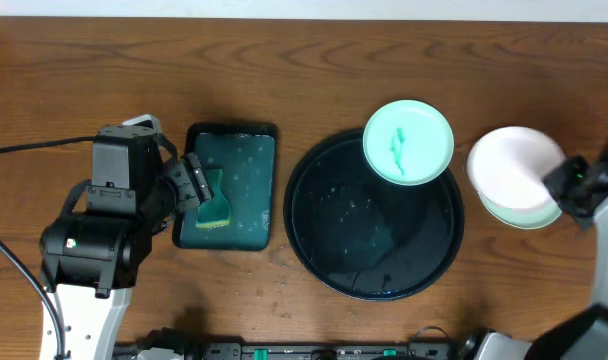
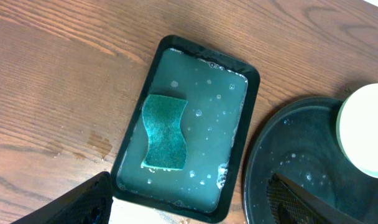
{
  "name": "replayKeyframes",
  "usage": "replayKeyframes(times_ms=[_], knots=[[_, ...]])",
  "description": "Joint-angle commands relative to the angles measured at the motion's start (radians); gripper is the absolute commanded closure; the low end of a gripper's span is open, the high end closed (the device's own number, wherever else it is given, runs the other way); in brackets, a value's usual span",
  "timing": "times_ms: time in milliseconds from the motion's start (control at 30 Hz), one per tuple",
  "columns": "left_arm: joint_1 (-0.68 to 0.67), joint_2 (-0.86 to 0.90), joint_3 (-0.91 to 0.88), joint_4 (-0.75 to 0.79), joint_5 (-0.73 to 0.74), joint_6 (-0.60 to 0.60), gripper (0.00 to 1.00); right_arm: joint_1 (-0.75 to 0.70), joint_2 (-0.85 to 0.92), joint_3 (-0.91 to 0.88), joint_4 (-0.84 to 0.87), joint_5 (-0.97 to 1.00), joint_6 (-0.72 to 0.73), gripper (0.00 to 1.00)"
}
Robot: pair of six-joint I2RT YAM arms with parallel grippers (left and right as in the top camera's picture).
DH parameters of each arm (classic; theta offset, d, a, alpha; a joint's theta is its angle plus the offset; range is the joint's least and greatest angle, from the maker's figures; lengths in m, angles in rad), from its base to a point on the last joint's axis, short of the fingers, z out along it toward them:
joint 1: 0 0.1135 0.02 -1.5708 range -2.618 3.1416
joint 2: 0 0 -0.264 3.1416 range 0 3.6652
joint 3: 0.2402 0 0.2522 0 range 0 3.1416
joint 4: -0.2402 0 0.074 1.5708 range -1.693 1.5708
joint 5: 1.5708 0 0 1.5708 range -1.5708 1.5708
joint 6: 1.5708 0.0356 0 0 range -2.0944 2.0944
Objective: Clean dirty plates on tray and stack at the side
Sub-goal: 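Carry the white plate right and stack it on the cleaned green plate, then move the right gripper back and grip the pale green plate rim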
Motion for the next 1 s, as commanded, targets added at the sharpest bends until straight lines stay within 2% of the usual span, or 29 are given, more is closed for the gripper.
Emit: replayKeyframes(times_ms=[0, 233, 367, 467, 533, 600, 733, 867, 967], knots=[[0.004, 0.002, 0.012, -0.002, -0.002, 0.01, 0.2, -0.061, 0.056, 0.008, -0.007, 0.023, -0.001, 0.99], [0.005, 0.002, 0.012, -0.002, -0.002, 0.01, 0.2, -0.051, 0.105, 0.008, -0.002, -0.092, -0.1, 0.98], [0.004, 0.002, 0.012, -0.002, -0.002, 0.01, 0.2, 0.007, 0.074, 0.008, 0.064, -0.274, -0.226, 0.84], [0.004, 0.002, 0.012, -0.002, -0.002, 0.01, 0.2, 0.103, 0.049, 0.008, 0.135, -0.454, -0.329, 0.75], [0.004, 0.002, 0.012, -0.002, -0.002, 0.01, 0.2, 0.182, 0.044, 0.008, 0.17, -0.478, -0.357, 0.67], [0.004, 0.002, 0.012, -0.002, -0.002, 0.01, 0.2, 0.269, 0.049, 0.008, 0.208, -0.442, -0.399, 0.59], [0.004, 0.002, 0.012, -0.002, -0.002, 0.01, 0.2, 0.433, 0.084, 0.008, 0.293, -0.143, -0.424, 0.33], [0.004, 0.002, 0.012, -0.002, -0.002, 0.01, 0.2, 0.53, 0.163, 0.008, 0.394, 0.151, -0.424, 0.21], [0.004, 0.002, 0.012, -0.002, -0.002, 0.01, 0.2, 0.555, 0.244, 0.008, 0.479, 0.136, -0.444, 0.17]])
